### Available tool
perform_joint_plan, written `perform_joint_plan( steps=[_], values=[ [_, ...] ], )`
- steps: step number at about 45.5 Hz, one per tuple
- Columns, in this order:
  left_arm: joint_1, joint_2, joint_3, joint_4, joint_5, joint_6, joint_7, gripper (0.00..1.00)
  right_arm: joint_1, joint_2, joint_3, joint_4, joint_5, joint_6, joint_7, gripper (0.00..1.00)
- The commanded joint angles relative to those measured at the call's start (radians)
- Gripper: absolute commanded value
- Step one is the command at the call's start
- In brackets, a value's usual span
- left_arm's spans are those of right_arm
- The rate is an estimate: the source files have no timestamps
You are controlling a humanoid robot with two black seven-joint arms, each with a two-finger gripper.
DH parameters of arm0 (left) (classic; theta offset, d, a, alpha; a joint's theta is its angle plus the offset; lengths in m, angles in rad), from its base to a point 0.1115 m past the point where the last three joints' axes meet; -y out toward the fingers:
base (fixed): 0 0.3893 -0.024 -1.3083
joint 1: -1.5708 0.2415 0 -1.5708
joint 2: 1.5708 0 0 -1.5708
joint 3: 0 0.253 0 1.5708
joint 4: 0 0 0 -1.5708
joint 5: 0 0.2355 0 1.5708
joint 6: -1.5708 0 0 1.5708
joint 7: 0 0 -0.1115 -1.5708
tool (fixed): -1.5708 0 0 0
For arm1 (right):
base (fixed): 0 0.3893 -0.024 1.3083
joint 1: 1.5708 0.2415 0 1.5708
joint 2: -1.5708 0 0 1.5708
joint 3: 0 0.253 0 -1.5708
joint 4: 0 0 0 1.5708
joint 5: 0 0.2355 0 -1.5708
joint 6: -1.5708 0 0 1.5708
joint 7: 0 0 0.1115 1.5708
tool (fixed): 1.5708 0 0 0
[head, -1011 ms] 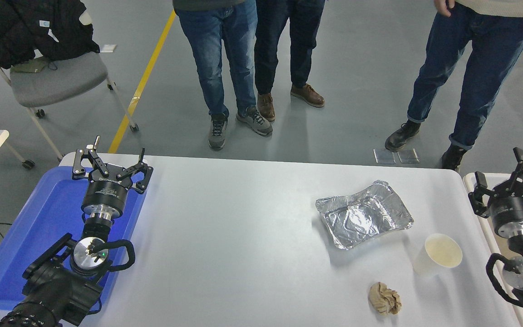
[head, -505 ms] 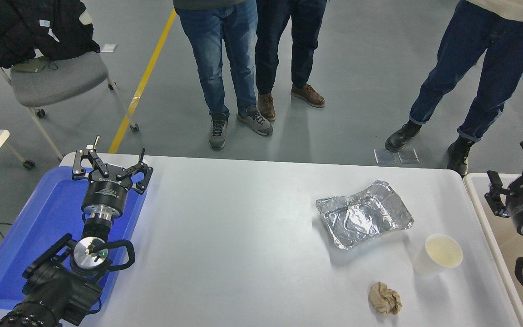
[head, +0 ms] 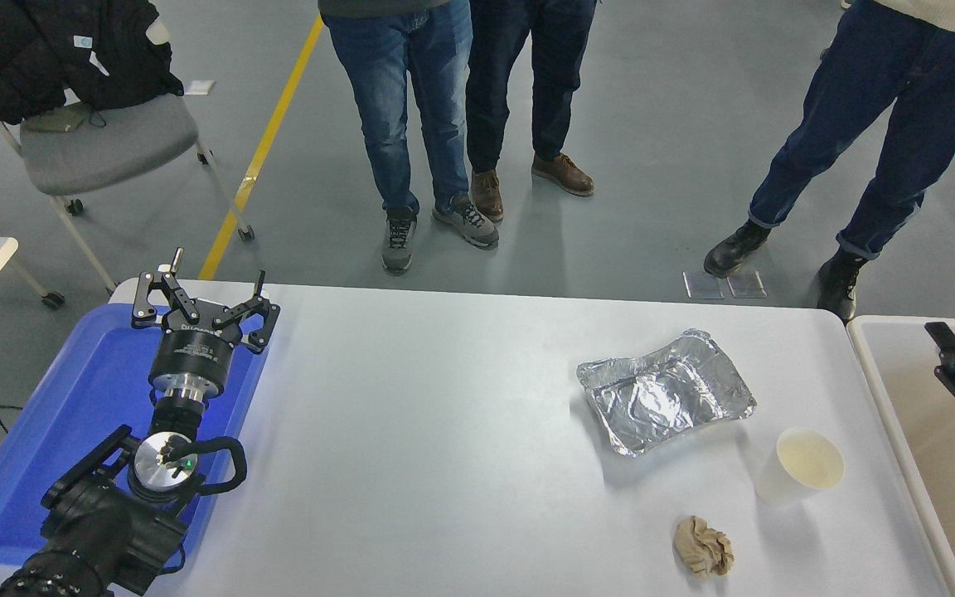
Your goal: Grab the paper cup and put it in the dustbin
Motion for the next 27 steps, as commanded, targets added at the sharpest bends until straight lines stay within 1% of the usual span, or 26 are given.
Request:
perform_joint_plan(
  steps=[1,4,10,18,23,27],
  values=[
    [0.000,0.000,0.000,0.000,0.000,0.000,0.000,1.00,0.149,-0.136,-0.256,0.078,-0.006,0.007,0.003,1.00],
    [-0.002,0.000,0.000,0.000,0.000,0.000,0.000,1.00,0.211,-0.155,-0.334,0.096,-0.024,0.007,0.002,1.00],
    [-0.002,0.000,0.000,0.000,0.000,0.000,0.000,1.00,0.336,-0.171,-0.488,0.101,-0.104,0.007,0.003,1.00],
    [-0.002,0.000,0.000,0.000,0.000,0.000,0.000,1.00,0.475,-0.161,-0.702,0.101,-0.098,0.013,0.002,1.00],
    [-0.002,0.000,0.002,0.000,0.000,0.000,0.000,1.00,0.522,-0.139,-0.825,0.085,-0.096,0.085,0.002,1.00],
    [-0.002,0.000,0.000,0.000,0.000,0.000,0.000,1.00,0.560,-0.130,-0.926,0.081,-0.092,0.115,0.002,1.00]
  ],
)
